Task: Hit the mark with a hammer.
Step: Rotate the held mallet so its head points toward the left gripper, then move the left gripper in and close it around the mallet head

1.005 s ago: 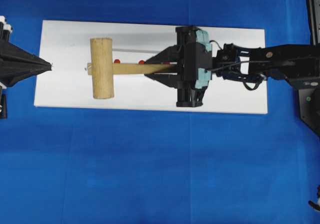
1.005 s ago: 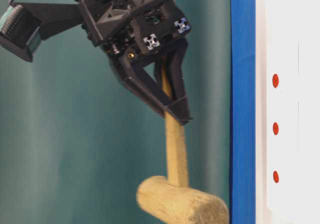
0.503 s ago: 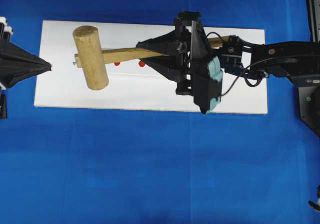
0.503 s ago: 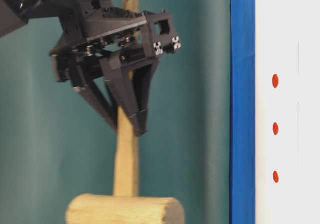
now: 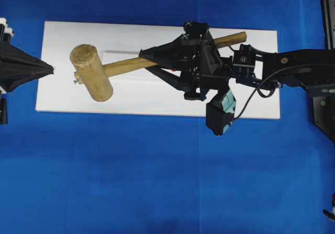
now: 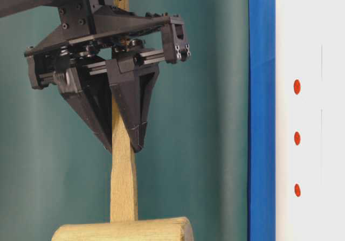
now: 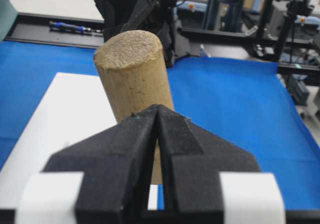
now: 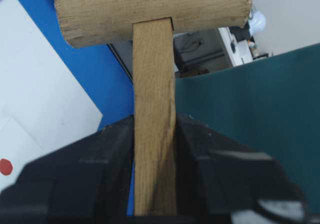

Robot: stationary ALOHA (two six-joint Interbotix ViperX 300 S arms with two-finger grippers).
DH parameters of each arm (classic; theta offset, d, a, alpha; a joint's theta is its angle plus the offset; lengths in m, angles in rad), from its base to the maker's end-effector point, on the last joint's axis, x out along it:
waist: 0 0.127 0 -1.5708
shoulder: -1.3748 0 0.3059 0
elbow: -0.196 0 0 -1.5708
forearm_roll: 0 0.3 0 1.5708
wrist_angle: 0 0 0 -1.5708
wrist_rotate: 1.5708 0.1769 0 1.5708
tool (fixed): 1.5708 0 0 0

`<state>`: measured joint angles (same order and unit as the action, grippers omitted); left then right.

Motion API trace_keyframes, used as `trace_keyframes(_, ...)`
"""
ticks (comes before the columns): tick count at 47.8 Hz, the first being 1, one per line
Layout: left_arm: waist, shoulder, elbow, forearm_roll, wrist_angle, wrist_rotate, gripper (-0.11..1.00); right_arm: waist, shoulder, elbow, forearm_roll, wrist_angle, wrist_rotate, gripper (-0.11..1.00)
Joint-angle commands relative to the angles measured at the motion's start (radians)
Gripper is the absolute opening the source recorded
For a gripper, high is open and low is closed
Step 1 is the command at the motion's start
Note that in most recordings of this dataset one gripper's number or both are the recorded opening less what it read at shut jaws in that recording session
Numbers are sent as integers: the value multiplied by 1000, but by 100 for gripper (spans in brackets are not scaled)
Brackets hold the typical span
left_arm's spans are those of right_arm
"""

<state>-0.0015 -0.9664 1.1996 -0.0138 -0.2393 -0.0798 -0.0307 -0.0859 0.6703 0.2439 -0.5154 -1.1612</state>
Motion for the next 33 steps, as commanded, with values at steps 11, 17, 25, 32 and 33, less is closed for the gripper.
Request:
trace_keyframes(11,2,15,-11,-2,-11,-83,27,0,-21,-35,3,-34,-2,9)
trace_keyframes(17,3,23,-11,-3,-12,-120,67,0,-20,-41,3,-35,-2,9)
trace_keyframes(25,21,48,-14,-2,-26,-132,93,0,-9,-52,3,-35,-2,9)
trace_keyframes(32,31,110,-25,-2,-100,-132,93,0,-5,-61,3,-32,-2,9)
trace_keyframes(33,32,129,-29,-2,-117,-132,93,0,-5,-61,3,-32,-2,9)
